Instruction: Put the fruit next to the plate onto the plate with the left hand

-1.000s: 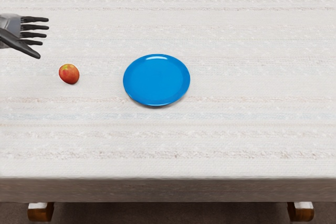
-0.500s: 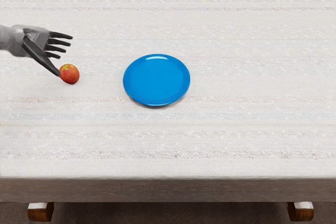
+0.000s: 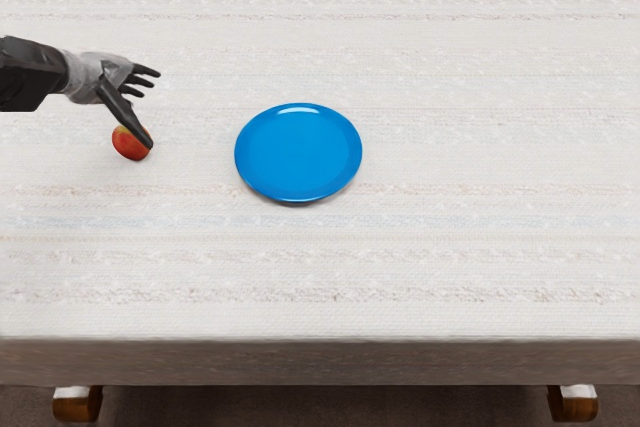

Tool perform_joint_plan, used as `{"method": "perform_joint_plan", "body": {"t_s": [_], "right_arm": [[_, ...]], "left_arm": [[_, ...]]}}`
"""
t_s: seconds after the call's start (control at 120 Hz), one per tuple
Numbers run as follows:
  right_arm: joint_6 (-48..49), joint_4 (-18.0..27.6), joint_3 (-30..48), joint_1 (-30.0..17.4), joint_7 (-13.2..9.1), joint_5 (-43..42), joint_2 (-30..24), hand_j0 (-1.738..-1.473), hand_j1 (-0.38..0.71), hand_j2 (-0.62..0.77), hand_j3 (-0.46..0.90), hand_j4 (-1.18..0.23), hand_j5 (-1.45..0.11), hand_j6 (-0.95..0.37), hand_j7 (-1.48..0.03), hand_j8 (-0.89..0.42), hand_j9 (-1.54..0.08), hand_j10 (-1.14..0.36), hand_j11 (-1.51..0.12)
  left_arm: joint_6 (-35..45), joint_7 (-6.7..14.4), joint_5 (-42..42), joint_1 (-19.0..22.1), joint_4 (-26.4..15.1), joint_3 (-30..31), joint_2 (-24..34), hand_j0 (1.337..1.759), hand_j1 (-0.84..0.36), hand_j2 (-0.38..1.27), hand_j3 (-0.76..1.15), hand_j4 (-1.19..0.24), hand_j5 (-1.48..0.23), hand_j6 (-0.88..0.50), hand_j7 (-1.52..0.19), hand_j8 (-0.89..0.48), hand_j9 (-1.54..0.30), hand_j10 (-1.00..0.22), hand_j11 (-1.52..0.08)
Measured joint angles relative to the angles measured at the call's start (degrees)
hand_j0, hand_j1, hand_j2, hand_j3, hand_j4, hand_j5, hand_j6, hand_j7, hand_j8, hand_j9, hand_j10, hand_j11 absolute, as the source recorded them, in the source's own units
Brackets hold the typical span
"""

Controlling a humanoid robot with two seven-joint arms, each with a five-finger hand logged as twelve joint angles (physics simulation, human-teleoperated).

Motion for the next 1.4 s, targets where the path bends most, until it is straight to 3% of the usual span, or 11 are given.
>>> {"method": "perform_joint_plan", "body": {"t_s": [0.183,0.417,0.708,1.4], "right_arm": [[0.0,0.0,0.0,0.0,0.0,0.0,0.0,-1.658,-0.35,0.0,0.0,0.0,0.0,0.0,0.0,0.0,0.0,0.0,0.0],[0.0,0.0,0.0,0.0,0.0,0.0,0.0,-1.658,-0.35,0.0,0.0,0.0,0.0,0.0,0.0,0.0,0.0,0.0,0.0],[0.0,0.0,0.0,0.0,0.0,0.0,0.0,-1.658,-0.35,0.0,0.0,0.0,0.0,0.0,0.0,0.0,0.0,0.0,0.0],[0.0,0.0,0.0,0.0,0.0,0.0,0.0,-1.658,-0.35,0.0,0.0,0.0,0.0,0.0,0.0,0.0,0.0,0.0,0.0]], "left_arm": [[6.0,0.0,1.2,-1.3,1.1,7.2,-5.3,1.658,0.29,0.01,0.0,-0.06,-0.07,-0.06,-0.07,-0.06,-0.07,-0.05,-0.07],[9.1,0.3,2.9,-0.9,2.3,12.4,-6.5,1.658,0.27,0.01,0.0,-0.07,-0.09,-0.07,-0.09,-0.07,-0.09,-0.07,-0.09],[9.4,0.6,3.8,-0.6,3.3,14.5,-8.4,1.658,0.09,0.04,0.0,-0.22,-0.28,-0.22,-0.28,-0.22,-0.28,-0.22,-0.28],[10.7,1.0,6.6,1.9,5.2,14.7,-9.0,1.658,-0.11,0.08,0.0,-0.39,-0.5,-0.39,-0.5,-0.39,-0.5,-0.39,-0.5]]}}
